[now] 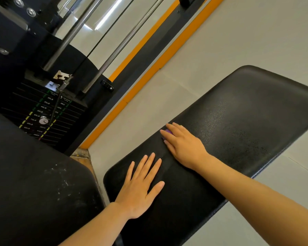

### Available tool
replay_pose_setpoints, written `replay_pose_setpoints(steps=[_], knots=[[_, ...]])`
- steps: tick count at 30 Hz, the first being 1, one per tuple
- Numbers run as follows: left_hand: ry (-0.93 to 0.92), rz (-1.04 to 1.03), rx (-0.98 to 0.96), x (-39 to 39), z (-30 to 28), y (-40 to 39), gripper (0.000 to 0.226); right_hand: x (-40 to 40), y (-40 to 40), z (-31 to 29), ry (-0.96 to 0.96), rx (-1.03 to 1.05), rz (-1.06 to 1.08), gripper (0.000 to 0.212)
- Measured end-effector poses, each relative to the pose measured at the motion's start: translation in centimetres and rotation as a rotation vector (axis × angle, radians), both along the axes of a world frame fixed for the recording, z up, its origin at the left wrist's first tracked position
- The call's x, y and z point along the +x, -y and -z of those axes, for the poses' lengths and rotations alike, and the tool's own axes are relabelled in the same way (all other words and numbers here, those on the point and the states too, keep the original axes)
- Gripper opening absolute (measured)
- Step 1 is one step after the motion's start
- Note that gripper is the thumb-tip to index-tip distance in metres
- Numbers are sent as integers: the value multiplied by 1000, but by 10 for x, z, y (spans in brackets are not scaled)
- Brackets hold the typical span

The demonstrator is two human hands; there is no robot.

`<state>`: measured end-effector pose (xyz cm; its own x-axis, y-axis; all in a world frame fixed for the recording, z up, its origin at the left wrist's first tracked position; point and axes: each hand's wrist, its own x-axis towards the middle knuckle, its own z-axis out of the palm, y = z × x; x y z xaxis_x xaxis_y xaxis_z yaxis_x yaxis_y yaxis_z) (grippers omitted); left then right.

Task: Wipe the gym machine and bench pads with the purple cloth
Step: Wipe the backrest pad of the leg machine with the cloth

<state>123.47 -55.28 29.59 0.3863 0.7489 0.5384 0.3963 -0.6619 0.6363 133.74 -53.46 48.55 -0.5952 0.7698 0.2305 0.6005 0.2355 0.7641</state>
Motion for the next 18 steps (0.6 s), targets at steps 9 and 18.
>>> replay_pose_setpoints(steps=[9,18], knots=[[44,36,18,-3,6,-6,64,-11,-5,-2,-155,149,93,38],[88,10,-40,-3,27,-6,87,19,99,43,-6,91,21,46]])
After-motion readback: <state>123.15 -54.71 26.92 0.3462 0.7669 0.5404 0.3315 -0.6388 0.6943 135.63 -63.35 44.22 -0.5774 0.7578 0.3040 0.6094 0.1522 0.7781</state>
